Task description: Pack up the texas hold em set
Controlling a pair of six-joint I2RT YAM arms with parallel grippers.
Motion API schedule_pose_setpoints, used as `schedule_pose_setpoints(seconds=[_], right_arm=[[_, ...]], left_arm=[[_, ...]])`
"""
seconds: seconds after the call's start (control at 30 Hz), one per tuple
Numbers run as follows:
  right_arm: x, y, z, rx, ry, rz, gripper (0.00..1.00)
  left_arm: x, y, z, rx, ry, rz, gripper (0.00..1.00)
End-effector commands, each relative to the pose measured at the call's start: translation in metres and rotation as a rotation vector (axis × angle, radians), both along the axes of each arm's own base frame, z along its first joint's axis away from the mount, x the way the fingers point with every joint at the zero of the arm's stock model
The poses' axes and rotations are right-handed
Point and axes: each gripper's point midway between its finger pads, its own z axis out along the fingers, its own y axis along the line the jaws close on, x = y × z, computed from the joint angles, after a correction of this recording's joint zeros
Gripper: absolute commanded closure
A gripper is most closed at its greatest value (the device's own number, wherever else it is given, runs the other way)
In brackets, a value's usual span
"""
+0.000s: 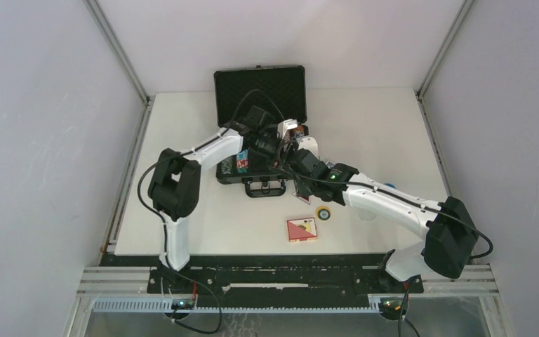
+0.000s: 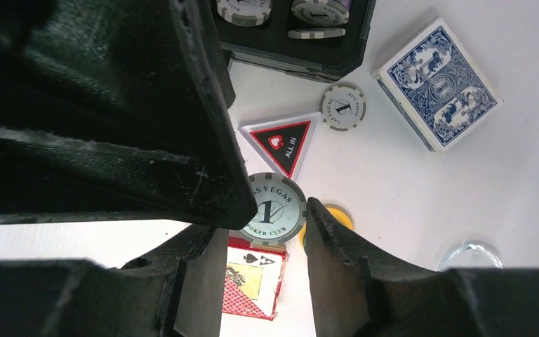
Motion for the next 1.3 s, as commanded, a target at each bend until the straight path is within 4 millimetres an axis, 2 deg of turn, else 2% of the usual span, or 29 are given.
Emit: schedule_pose_setpoints(seconds=[0.0,0.4,0.53,0.67,1.1,1.17,1.23,1.27], right_arm=[[0.02,0.017,0.031,0.057,-0.102,-0.003,0.58],[0.022,0.021,0.037,0.058,-0.116,0.004,0.59],[0.022,0.023,0.04,0.064,-0.122,0.009,0.59],[0.022,0.023,0.041,0.061,-0.124,0.009,0.59],[0.023,0.022,0.04,0.053,-0.126,0.005,0.59],[0.023,0.022,0.039,0.052,-0.125,0.004,0.59],[0.023,0.022,0.039,0.052,-0.126,0.004,0.59],[0.023,0.022,0.039,0.052,-0.124,0.003,0.59]], left_arm=[[-0.01,-0.012,0.016,-0.055,-0.001,-0.076,0.2],[-0.014,-0.015,0.015,-0.071,0.019,-0.103,0.39],[-0.014,-0.015,0.012,-0.064,0.022,-0.105,0.4],[-0.017,-0.017,0.014,-0.078,0.025,-0.119,0.47],[-0.02,-0.018,0.013,-0.079,0.032,-0.134,0.56],[-0.02,-0.018,0.013,-0.085,0.034,-0.137,0.63],[-0.022,-0.018,0.013,-0.089,0.04,-0.146,0.77],[-0.023,-0.017,0.013,-0.089,0.038,-0.15,0.88]])
